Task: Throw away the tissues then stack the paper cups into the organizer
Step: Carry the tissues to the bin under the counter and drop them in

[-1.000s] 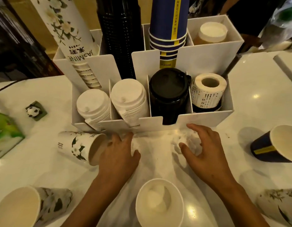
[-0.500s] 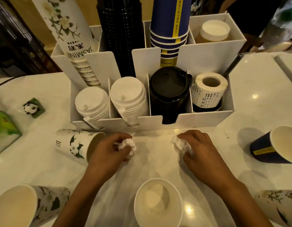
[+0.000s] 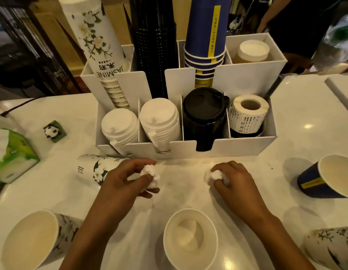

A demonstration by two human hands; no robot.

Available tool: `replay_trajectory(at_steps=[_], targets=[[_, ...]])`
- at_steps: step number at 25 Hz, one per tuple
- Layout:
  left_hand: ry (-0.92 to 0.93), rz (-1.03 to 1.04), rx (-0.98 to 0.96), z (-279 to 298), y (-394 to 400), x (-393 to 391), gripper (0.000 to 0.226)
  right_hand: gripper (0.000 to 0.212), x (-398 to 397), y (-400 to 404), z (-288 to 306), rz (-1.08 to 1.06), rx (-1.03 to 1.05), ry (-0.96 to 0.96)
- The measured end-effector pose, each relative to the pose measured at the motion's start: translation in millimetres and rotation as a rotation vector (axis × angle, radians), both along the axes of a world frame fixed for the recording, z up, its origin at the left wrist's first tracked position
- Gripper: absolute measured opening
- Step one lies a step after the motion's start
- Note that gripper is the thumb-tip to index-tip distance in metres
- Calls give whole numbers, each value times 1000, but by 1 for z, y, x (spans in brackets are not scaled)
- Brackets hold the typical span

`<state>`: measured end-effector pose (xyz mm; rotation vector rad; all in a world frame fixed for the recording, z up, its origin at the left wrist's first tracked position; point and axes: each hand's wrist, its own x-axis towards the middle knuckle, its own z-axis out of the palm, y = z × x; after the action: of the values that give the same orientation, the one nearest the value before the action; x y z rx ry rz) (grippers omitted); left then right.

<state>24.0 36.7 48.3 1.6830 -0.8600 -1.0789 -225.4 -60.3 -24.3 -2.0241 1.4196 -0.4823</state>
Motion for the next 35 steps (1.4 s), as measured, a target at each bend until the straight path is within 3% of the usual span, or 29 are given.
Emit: replay_trajectory(at_steps=[7,11,14,18,20,30,35], targets=[[-74,30,-84,19,8,-9,38,30,1,17,31,-165,222,-461],[-153,-73,-114,35,11,-22,39,29,2,22,54,-230,257,-649],[-348,-229,-165,51,11,-38,42,36,6,29,70,-246,261,-769],[-664,-377,-272,64,10,-68,36,31,13,41,83,-236,272,-787],[-724,-413,-250,65,12,-80,37,30,15,47,88,-238,287,-808],[-778,-420,-228,68,22,-107,30,30,17,64,97,-255,337,-809],[-631,-345,-257,67,42,-100,25,25,14,65,92,-220,279,-775]])
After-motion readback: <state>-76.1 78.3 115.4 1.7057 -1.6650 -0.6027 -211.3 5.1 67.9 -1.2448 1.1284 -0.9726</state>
